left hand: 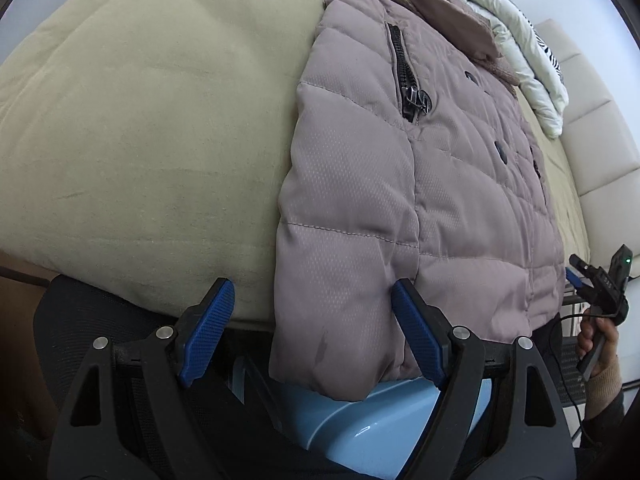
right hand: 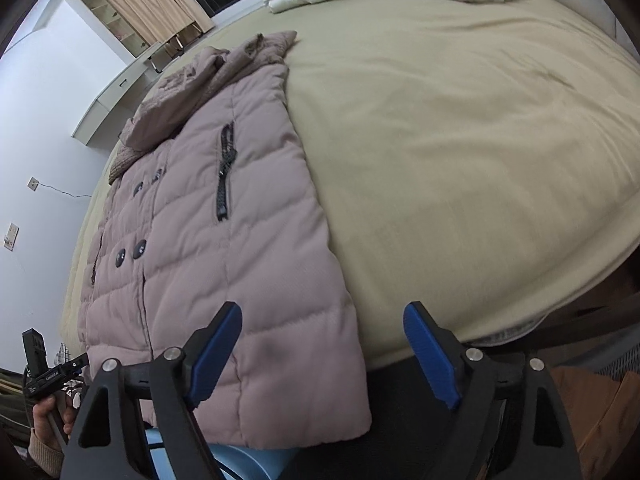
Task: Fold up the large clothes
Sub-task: 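Grasp the coat hem with both grippers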
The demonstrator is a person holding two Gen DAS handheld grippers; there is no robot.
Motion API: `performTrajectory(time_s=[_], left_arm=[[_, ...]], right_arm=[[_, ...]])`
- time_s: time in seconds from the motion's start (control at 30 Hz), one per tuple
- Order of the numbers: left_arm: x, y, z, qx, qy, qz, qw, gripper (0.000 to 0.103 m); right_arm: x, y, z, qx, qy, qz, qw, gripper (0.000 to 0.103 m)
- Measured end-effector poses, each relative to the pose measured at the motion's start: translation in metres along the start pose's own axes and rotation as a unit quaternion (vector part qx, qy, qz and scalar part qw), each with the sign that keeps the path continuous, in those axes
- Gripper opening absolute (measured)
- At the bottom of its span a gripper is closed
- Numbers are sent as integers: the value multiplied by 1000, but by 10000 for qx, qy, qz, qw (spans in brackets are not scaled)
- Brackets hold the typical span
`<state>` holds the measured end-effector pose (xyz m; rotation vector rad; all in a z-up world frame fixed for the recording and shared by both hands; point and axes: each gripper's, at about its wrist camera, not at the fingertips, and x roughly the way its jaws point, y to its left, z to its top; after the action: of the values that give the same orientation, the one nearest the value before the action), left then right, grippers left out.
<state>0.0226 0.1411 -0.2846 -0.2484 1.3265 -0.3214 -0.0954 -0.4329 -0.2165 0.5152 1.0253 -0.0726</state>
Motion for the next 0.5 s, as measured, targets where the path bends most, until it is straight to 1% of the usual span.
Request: performTrajectory(time_s=[0.03,0.1,0.17,0.2,0.23,0.27,0.33,0.37,0.5], left_arm=[[1,0,0,5,12,-1,10000,80],[1,-1,-1,36,41,-68,10000,73],[1,-5,0,72,117,-163,9998,58],[2,-6,1,99,155,-209,9996,53],[3,-9,2,121,181,-243,9995,46],[4,-11,3,159,216,-272,9993,41],[5,-16,3,243,246,-238,9991,36],[6,-19,3,262,257,-231,9991,35],[8,-21,4,275,353,-214,9988,35]], right_arm=[[2,-3,-2,60,55,0,10000,85],[3,-9,-4,163,127,79,9998,83],[3,-13,-6,238,165,155,9995,83],[2,-15,-7,265,182,193,9993,83],[2,-18,-7,294,194,231,9991,82],[1,-20,-7,313,213,279,9989,82],[2,-24,-8,350,328,344,9983,80],[3,-26,-9,379,410,364,9978,76],[7,-34,-13,516,590,499,9957,72]])
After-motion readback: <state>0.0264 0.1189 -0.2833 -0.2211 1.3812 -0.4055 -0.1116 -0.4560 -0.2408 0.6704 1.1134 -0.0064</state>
